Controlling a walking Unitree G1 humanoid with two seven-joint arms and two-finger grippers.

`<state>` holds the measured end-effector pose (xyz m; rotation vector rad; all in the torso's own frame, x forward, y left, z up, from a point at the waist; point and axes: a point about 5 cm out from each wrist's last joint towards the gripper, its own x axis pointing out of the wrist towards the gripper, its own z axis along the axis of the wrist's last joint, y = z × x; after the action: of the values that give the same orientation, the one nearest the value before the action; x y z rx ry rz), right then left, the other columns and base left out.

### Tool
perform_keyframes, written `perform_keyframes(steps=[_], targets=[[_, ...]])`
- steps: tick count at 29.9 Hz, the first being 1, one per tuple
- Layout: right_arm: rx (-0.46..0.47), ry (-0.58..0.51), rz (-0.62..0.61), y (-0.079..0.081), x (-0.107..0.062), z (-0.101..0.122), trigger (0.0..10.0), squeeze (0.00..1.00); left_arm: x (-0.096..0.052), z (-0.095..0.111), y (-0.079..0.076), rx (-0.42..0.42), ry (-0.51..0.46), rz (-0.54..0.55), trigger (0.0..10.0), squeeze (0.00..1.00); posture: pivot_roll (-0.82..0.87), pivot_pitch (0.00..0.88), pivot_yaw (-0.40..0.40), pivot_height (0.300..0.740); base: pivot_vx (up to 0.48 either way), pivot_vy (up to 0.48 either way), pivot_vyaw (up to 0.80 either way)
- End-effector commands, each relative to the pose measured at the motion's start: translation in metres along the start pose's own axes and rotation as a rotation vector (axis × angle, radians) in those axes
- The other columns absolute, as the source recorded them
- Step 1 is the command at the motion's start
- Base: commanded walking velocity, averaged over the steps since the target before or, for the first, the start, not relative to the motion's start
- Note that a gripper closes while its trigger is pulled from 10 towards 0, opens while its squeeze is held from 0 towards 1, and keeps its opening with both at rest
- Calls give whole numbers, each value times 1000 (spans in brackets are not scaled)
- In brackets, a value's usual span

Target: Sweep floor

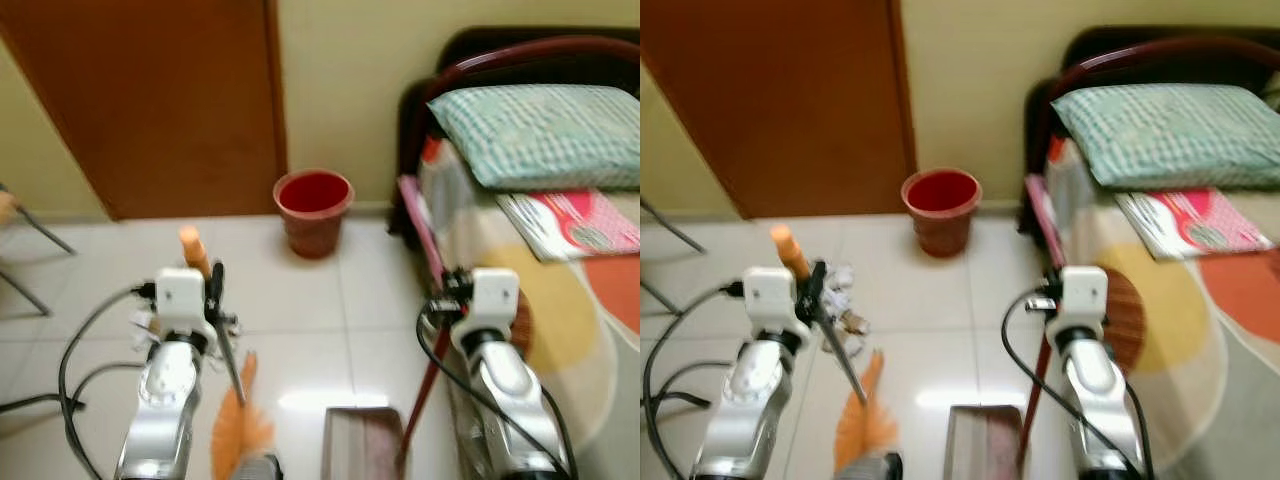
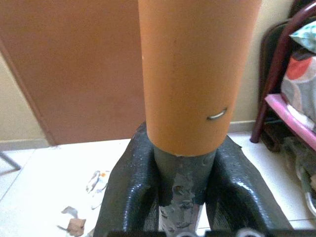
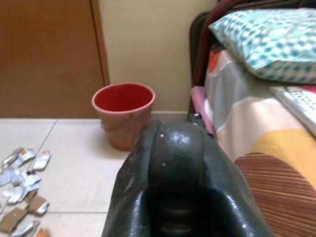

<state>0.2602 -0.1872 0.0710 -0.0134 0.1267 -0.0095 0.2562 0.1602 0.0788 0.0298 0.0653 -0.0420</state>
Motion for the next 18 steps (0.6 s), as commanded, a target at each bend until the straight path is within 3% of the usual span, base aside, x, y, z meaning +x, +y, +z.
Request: perform_keyframes(steps=[1,7,11,18], targets=[[-3,-81,13,4,8,17,10000,0,3,8,4,13,-29,5,10000,0,-14,20,5,740,0,0,800],[-3,-104,-24,-1,13,24,10000,0,7,21,1,15,-72,-19,10000,0,-17,46,7,740,0,0,800],[22,-88,-45,-3,10,20,10000,0,3,17,-1,18,-60,-39,10000,0,-17,36,2,740,0,0,678],[22,-5,-29,-7,-6,4,10000,0,-9,11,0,7,-34,-19,10000,0,-5,42,-25,740,0,0,63]])
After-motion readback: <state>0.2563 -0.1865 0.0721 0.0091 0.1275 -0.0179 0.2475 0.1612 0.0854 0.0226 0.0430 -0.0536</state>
